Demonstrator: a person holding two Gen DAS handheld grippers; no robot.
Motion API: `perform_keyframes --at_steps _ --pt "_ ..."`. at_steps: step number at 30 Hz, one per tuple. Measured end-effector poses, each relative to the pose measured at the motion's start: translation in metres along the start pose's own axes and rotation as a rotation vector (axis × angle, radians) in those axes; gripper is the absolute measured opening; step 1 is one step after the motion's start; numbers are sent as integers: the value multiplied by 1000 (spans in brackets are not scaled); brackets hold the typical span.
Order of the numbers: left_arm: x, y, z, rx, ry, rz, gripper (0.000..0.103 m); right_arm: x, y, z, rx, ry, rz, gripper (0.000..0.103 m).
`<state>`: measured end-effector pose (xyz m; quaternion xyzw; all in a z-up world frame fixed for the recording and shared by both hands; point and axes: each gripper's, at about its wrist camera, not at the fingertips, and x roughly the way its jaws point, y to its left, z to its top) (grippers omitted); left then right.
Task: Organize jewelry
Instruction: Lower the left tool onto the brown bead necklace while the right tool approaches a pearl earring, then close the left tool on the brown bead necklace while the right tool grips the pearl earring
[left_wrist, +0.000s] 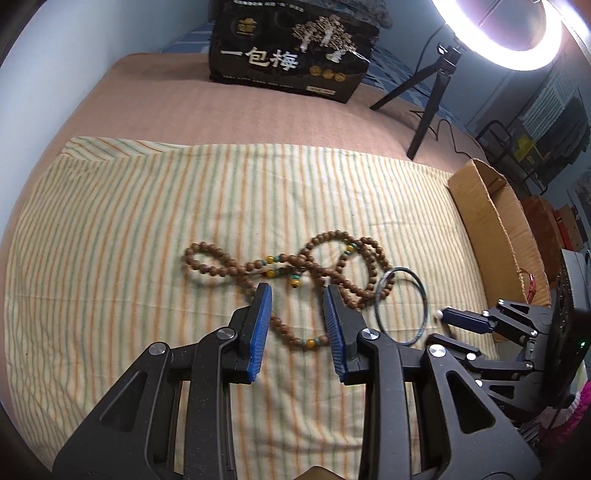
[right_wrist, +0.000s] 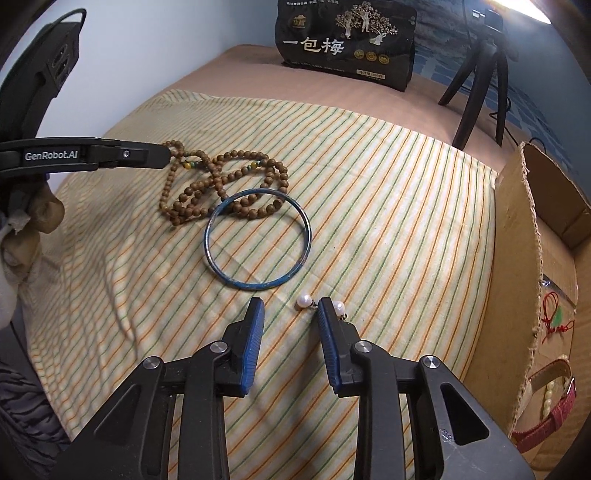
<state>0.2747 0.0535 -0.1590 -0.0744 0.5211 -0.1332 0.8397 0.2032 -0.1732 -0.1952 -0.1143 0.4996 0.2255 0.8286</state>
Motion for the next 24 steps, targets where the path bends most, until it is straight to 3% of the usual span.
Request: perform_keyframes --at_steps 2,3,4,9,15,24 --pt "3 -3 2 -5 8 -9 38 2 0 2 -9 -1 -12 28" --pt "5 -5 3 -14 11 -14 50 3 -1 2 -13 -2 -18 28" --pt "6 -6 5 -30 11 -23 55 3 -1 2 -15 -3 -21 28" --pt "17 -13 13 -56 20 -15 55 5 -1 3 -21 -12 -29 28" --pt "47 -25 14 -20 91 81 55 4 -3 1 -18 -22 -17 28" --pt "59 -35 12 35 80 162 51 4 -5 2 -16 -29 -7 28"
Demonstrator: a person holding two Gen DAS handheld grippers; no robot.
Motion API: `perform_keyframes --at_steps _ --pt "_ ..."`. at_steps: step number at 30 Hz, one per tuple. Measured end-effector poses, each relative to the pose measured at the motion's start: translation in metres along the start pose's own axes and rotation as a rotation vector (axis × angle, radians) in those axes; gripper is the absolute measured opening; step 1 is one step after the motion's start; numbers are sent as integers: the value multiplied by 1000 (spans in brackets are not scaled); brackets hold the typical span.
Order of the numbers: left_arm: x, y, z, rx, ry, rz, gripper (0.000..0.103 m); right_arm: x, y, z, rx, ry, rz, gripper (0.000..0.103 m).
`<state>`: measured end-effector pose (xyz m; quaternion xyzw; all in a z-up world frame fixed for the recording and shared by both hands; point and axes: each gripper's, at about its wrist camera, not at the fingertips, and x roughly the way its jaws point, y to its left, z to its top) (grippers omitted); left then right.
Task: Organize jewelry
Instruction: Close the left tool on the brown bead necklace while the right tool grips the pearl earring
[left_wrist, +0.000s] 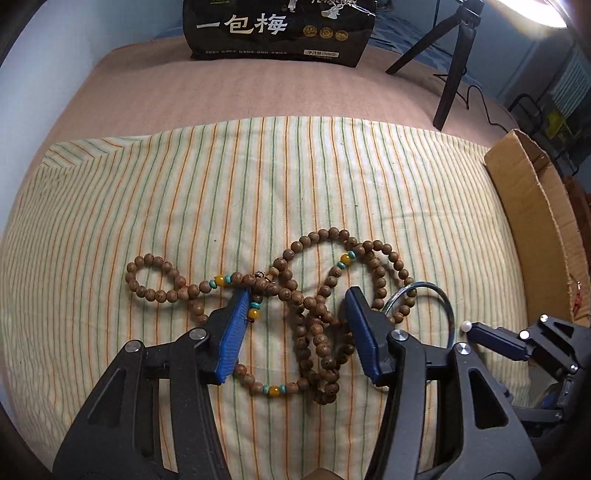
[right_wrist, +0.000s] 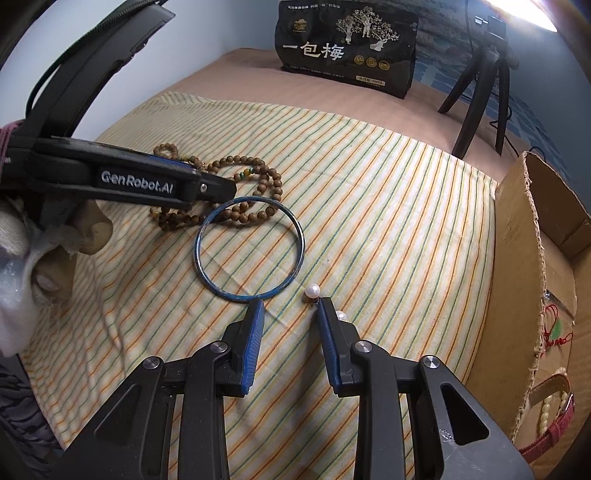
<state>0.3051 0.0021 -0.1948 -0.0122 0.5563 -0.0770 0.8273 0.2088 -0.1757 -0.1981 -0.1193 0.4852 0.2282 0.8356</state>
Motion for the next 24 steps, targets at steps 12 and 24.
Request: perform_keyframes --at_steps 12,24 --pt "0 6 -7 53 -32 45 22 5 -8 1 9 -12 -28 28" --pt "-4 19 -6 12 -39 0 12 9 -8 3 -18 -17 -16 7"
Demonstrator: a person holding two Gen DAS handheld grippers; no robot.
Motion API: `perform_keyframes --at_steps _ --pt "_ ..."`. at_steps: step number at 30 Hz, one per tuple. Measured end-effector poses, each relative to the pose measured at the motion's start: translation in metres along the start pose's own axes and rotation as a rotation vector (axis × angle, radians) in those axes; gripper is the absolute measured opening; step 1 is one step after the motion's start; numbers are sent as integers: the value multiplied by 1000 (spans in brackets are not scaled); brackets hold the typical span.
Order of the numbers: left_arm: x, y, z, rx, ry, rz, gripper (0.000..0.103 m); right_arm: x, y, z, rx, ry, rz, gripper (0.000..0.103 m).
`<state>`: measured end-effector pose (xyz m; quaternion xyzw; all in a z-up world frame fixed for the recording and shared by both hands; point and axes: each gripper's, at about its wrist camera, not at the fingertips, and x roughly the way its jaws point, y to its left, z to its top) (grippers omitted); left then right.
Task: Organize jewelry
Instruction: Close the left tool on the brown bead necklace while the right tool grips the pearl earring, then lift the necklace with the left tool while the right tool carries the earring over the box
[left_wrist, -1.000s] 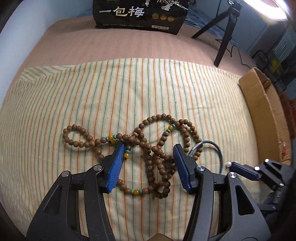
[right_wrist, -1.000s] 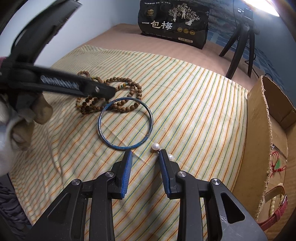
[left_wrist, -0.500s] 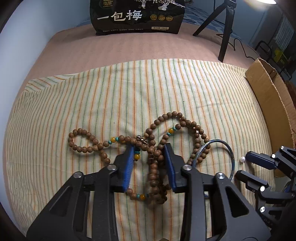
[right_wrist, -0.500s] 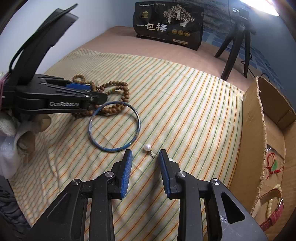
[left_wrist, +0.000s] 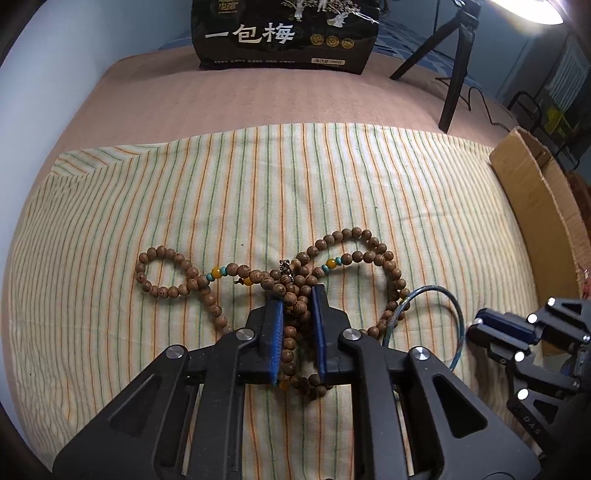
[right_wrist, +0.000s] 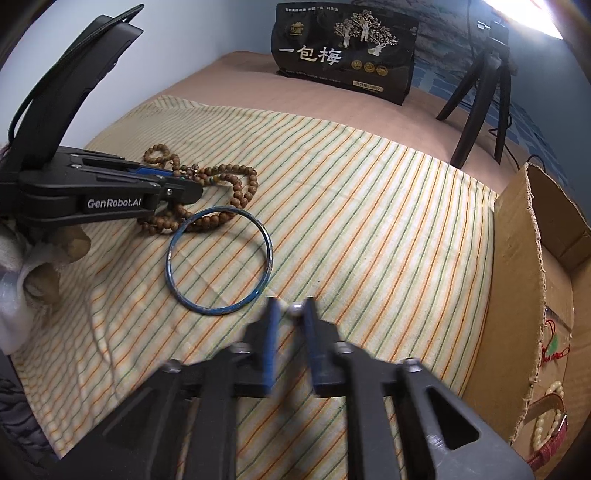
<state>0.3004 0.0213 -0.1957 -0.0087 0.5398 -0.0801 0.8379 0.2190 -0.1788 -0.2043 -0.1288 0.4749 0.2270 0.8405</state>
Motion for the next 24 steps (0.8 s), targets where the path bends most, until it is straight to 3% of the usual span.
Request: perform_keyframes --at_steps 9,24 --pt "-34 19 6 -77 -66 -54 10 -12 3 0 10 -22 24 7" --pt "-124 25 15 -128 -258 -111 10 -63 6 2 11 -118 58 7"
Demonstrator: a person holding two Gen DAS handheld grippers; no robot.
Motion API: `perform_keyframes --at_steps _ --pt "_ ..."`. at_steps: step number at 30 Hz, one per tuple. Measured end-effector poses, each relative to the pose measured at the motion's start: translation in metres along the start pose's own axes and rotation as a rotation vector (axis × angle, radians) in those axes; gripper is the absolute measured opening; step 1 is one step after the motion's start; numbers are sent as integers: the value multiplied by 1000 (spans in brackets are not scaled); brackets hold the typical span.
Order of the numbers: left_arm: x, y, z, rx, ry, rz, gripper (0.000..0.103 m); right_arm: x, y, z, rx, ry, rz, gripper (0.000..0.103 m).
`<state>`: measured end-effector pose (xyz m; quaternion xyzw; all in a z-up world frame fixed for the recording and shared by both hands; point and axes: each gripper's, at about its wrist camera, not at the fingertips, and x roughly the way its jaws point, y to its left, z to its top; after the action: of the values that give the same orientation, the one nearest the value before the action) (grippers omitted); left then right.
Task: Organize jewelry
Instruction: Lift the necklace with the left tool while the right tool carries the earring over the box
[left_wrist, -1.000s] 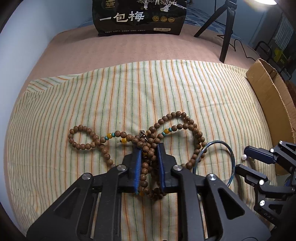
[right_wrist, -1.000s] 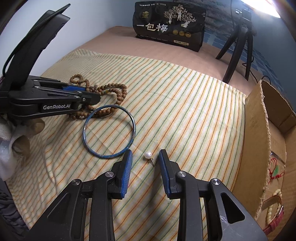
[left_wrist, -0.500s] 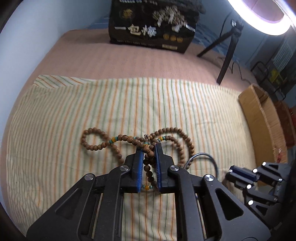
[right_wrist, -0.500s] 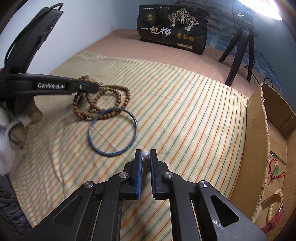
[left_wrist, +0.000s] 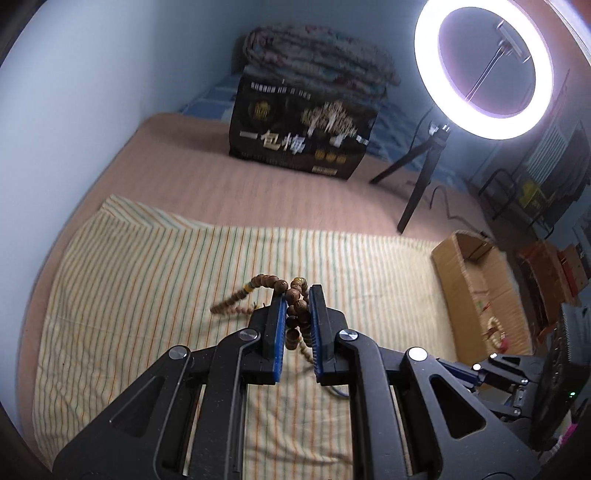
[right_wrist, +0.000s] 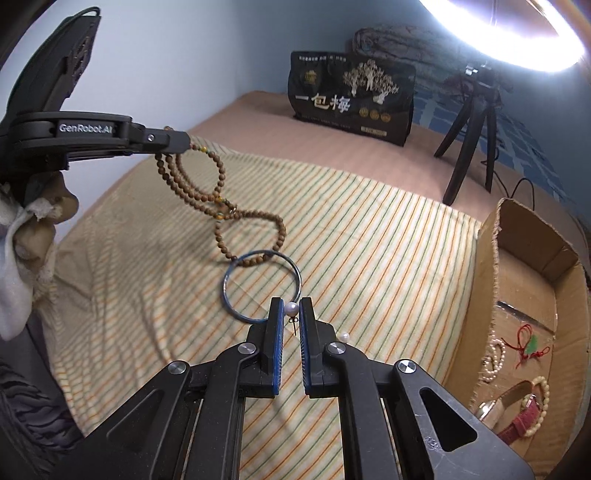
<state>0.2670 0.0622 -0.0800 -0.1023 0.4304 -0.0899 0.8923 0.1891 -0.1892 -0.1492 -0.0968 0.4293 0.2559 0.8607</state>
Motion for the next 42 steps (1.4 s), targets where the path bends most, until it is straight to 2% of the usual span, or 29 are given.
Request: perform_keyframes --at_steps 15,27,33,42 --pt "-69 -40 17 5 -143 -96 10 -64 -10 11 35 -98 -11 7" --pt "-122 -90 39 81 -219 -127 10 -112 -30 3 63 -141 -51 7" --pt "-132 -120 46 111 -237 -152 10 -132 -48 -5 81 -148 -81 7" --pt "-118 -173 51 160 -224 -211 10 -155 -84 -28 150 -146 -122 7"
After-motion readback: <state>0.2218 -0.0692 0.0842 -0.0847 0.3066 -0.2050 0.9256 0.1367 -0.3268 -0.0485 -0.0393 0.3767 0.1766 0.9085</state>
